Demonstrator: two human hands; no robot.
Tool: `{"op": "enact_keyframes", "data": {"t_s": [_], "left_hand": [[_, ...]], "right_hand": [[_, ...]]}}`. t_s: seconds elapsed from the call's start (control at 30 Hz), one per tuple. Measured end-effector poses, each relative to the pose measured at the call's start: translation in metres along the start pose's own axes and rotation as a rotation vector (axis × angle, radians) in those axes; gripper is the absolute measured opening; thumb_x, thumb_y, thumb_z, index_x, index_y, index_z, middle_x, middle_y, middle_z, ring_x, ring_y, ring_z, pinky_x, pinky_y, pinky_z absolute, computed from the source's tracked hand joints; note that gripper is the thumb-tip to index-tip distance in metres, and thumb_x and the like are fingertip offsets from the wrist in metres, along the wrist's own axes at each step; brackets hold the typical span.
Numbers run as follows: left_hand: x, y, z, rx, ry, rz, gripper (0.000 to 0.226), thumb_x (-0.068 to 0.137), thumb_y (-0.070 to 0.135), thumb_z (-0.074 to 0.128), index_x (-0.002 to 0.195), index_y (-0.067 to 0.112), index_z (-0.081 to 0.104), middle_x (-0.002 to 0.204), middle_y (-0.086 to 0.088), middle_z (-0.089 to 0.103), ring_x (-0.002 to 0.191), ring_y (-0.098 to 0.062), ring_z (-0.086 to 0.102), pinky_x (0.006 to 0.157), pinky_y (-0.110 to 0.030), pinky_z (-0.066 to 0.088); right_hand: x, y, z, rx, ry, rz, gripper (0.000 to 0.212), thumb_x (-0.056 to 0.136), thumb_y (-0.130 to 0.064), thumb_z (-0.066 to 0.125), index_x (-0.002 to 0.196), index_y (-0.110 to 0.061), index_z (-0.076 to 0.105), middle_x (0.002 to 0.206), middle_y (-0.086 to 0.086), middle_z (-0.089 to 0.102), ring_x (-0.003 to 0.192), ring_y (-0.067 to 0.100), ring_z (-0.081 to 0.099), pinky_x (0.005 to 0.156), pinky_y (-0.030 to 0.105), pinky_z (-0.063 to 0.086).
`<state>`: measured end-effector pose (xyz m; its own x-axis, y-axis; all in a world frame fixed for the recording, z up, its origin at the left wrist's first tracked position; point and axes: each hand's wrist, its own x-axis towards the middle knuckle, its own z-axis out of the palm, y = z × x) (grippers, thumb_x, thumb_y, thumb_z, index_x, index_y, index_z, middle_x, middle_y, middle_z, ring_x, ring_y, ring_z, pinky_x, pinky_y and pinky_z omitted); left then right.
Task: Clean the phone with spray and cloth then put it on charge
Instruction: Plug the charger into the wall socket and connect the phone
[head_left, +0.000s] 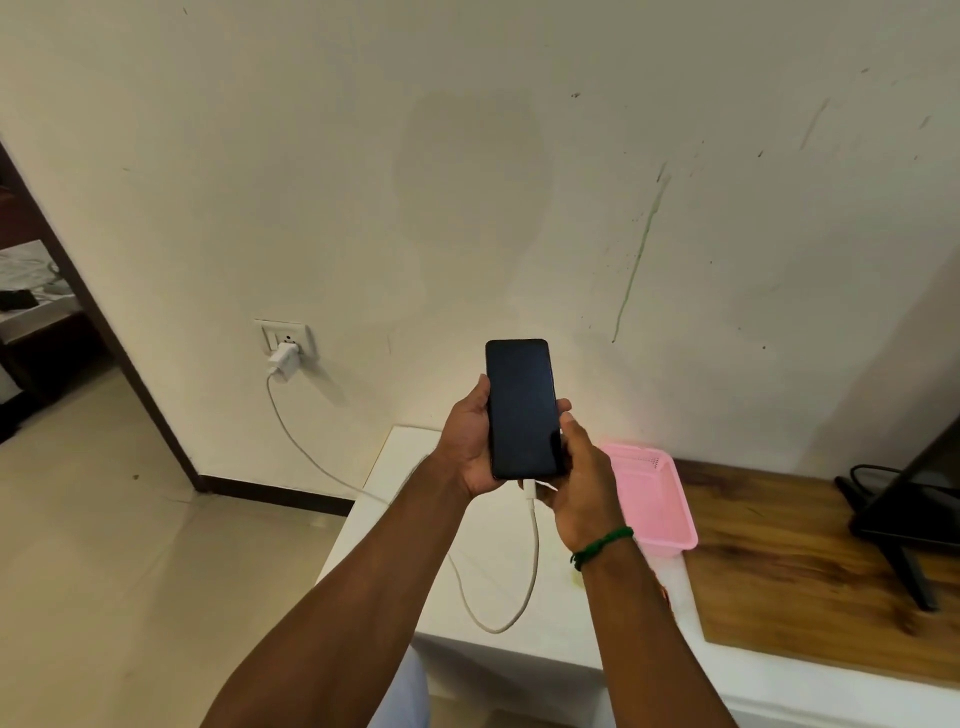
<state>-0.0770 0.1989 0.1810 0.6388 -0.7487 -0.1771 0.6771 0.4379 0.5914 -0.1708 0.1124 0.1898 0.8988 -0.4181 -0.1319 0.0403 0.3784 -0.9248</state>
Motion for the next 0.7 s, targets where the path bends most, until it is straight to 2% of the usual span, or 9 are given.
{"op": "enact_keyframes", "data": {"t_s": [0.1, 0.2, 0.27, 0.37, 0.6, 0.7], "left_hand": [[-0.001, -0.002, 0.001, 0.020, -0.010, 0.000, 0.062, 0.096, 0.059, 0.030, 0.118, 0.014, 0.066, 0.114, -0.014, 0.064, 0.101, -0.031, 0.059, 0.106, -0.050, 0.035], [0.000, -0.002, 0.001, 0.051, 0.000, 0.010, 0.061, 0.095, 0.059, 0.032, 0.125, 0.015, 0.061, 0.122, -0.012, 0.059, 0.101, -0.030, 0.058, 0.101, -0.047, 0.039], [0.001, -0.002, 0.000, 0.063, 0.044, 0.012, 0.056, 0.093, 0.057, 0.038, 0.123, 0.017, 0.062, 0.121, -0.010, 0.057, 0.098, -0.029, 0.058, 0.097, -0.045, 0.041], [0.001, -0.004, -0.003, 0.062, 0.078, 0.005, 0.052, 0.093, 0.055, 0.041, 0.121, 0.017, 0.063, 0.117, -0.009, 0.061, 0.095, -0.029, 0.060, 0.094, -0.043, 0.043], [0.003, -0.007, -0.006, 0.058, 0.154, -0.004, 0.047, 0.091, 0.052, 0.049, 0.116, 0.016, 0.065, 0.111, -0.010, 0.064, 0.091, -0.030, 0.061, 0.092, -0.043, 0.045], [0.003, -0.006, -0.008, 0.058, 0.158, -0.009, 0.048, 0.090, 0.053, 0.050, 0.118, 0.016, 0.065, 0.111, -0.011, 0.064, 0.091, -0.030, 0.062, 0.094, -0.043, 0.044]], "right_hand": [[0.012, -0.011, 0.000, 0.071, -0.046, 0.031, 0.035, 0.097, -0.042, 0.039, 0.095, -0.020, 0.065, 0.099, 0.010, 0.069, 0.089, 0.025, 0.066, 0.064, 0.035, 0.052], [0.022, -0.012, -0.002, 0.183, -0.085, 0.168, 0.044, 0.096, -0.049, 0.034, 0.111, -0.018, 0.061, 0.109, 0.012, 0.066, 0.099, 0.029, 0.063, 0.070, 0.039, 0.054], [0.024, -0.010, -0.002, 0.215, -0.103, 0.227, 0.049, 0.095, -0.053, 0.033, 0.116, -0.018, 0.060, 0.111, 0.013, 0.066, 0.100, 0.031, 0.063, 0.072, 0.040, 0.054], [0.027, -0.005, -0.002, 0.245, -0.117, 0.237, 0.047, 0.095, -0.052, 0.034, 0.115, -0.019, 0.061, 0.110, 0.013, 0.066, 0.096, 0.030, 0.064, 0.071, 0.040, 0.054], [0.030, 0.008, -0.005, 0.313, -0.028, 0.272, 0.035, 0.098, -0.035, 0.038, 0.115, -0.015, 0.061, 0.105, 0.012, 0.067, 0.088, 0.029, 0.065, 0.062, 0.035, 0.054], [0.033, 0.011, -0.006, 0.321, -0.016, 0.270, 0.034, 0.098, -0.035, 0.038, 0.115, -0.015, 0.060, 0.109, 0.014, 0.066, 0.089, 0.029, 0.064, 0.065, 0.036, 0.054]]}}
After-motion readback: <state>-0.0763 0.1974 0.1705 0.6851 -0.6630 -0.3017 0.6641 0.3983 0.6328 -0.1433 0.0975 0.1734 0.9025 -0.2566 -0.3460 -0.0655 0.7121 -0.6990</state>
